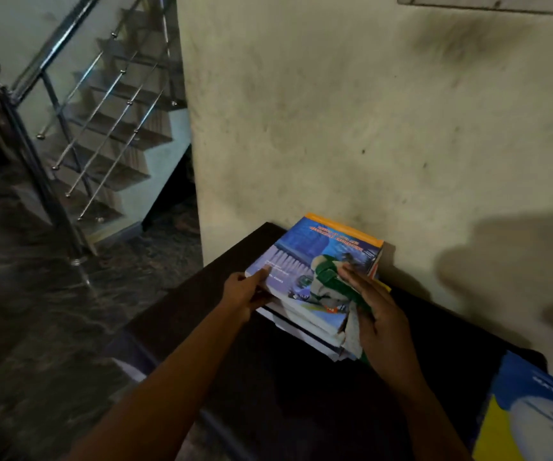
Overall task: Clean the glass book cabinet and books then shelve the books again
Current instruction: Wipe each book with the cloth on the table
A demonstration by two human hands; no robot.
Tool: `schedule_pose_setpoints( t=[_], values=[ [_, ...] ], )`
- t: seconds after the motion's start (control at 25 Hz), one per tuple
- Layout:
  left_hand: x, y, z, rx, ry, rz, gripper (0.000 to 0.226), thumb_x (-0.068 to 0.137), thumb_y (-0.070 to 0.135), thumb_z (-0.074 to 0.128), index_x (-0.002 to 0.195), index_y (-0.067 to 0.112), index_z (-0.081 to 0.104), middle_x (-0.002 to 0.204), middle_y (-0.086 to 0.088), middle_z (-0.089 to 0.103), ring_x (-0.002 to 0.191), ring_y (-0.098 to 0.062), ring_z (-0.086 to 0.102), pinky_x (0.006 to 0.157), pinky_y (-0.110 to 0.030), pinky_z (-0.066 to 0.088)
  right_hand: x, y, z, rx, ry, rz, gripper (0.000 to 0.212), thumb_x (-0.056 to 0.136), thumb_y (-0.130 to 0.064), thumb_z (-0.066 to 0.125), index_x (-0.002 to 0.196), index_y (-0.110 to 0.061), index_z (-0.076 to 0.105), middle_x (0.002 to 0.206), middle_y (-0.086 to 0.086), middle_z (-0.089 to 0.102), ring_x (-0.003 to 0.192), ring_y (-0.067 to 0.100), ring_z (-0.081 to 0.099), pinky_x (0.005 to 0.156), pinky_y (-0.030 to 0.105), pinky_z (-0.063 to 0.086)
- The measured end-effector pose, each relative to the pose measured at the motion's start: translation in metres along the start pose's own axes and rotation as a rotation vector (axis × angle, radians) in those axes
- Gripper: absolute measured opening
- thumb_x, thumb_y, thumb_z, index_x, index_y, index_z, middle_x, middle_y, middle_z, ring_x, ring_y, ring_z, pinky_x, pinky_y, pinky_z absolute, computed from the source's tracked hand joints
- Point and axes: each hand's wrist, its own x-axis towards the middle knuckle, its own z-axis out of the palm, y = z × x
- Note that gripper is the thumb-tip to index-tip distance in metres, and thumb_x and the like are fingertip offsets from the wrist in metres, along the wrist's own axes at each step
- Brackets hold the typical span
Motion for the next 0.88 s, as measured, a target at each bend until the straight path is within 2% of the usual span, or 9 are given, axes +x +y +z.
schedule_pose_setpoints(
  t=[0.12, 0.24, 0.32, 0.48, 0.64, 0.76, 0.88],
  values=[
    [0.006, 0.0, -0.011, 0.022, -0.061, 0.036, 0.043, 0.084, 0.01, 0.067, 0.12, -0.008, 0.05, 0.087, -0.014, 0.064, 0.062, -0.019, 0.064, 0.043, -0.029, 0.053, -0.005, -0.016, 0.012, -0.057, 0.057, 0.008, 0.046, 0.086, -0.002, 0.038, 0.126, -0.02, 0.054, 0.135, -0.004, 0.05, 0.127, 0.0, 0.041, 0.105, 0.01, 0.028],
    [-0.003, 0.001, -0.024, -0.013, -0.12, 0.036, 0.023, 0.087, 0.006, 0.062, 0.108, -0.004, 0.059, 0.069, -0.007, 0.066, 0.046, -0.011, 0.063, 0.041, -0.022, 0.051, -0.009, -0.031, 0.02, -0.118, 0.073, -0.01, 0.042, 0.09, -0.012, 0.036, 0.127, -0.016, 0.054, 0.135, 0.0, 0.051, 0.128, 0.004, 0.042, 0.106, 0.013, 0.029],
    [-0.019, -0.002, -0.042, -0.064, -0.196, 0.02, 0.011, 0.087, 0.006, 0.06, 0.098, 0.003, 0.061, 0.069, -0.006, 0.069, 0.052, -0.012, 0.066, 0.046, -0.023, 0.054, -0.015, -0.046, 0.028, -0.136, 0.104, 0.015, 0.043, 0.089, -0.011, 0.037, 0.128, -0.017, 0.054, 0.135, 0.0, 0.051, 0.127, 0.005, 0.043, 0.105, 0.012, 0.03],
    [-0.053, -0.013, -0.11, -0.074, -0.255, 0.009, 0.007, 0.084, 0.009, 0.062, 0.091, 0.008, 0.063, 0.073, -0.008, 0.07, 0.061, -0.017, 0.066, 0.055, -0.026, 0.058, -0.036, -0.083, 0.051, -0.179, 0.13, -0.035, 0.053, 0.083, 0.008, 0.043, 0.128, -0.019, 0.053, 0.134, -0.003, 0.05, 0.127, 0.001, 0.042, 0.107, 0.017, 0.03],
    [-0.093, -0.025, -0.189, -0.094, -0.257, -0.03, 0.022, 0.09, 0.006, 0.053, 0.109, 0.004, 0.063, 0.087, -0.012, 0.073, 0.069, -0.017, 0.07, 0.06, -0.03, 0.059, -0.045, -0.116, 0.091, -0.091, 0.015, -0.083, 0.05, 0.083, 0.014, 0.044, 0.127, -0.009, 0.052, 0.134, -0.002, 0.047, 0.128, -0.01, 0.034, 0.107, 0.01, 0.024],
    [-0.116, -0.046, -0.247, -0.153, -0.202, -0.071, 0.027, 0.091, 0.007, 0.05, 0.114, 0.001, 0.061, 0.101, -0.021, 0.069, 0.078, -0.026, 0.071, 0.062, -0.036, 0.059, -0.051, -0.126, 0.13, -0.036, -0.104, -0.124, 0.058, 0.08, 0.018, 0.046, 0.129, -0.014, 0.049, 0.137, -0.003, 0.045, 0.131, -0.004, 0.035, 0.109, 0.014, 0.024],
    [-0.12, -0.061, -0.288, -0.192, -0.119, -0.058, 0.029, 0.093, 0.006, 0.046, 0.118, 0.003, 0.059, 0.108, -0.02, 0.068, 0.088, -0.026, 0.069, 0.064, -0.035, 0.058, -0.06, -0.125, 0.163, 0.021, -0.209, -0.105, 0.059, 0.079, 0.016, 0.046, 0.128, -0.014, 0.053, 0.137, -0.001, 0.049, 0.13, 0.004, 0.04, 0.11, 0.018, 0.027]
  ],
)
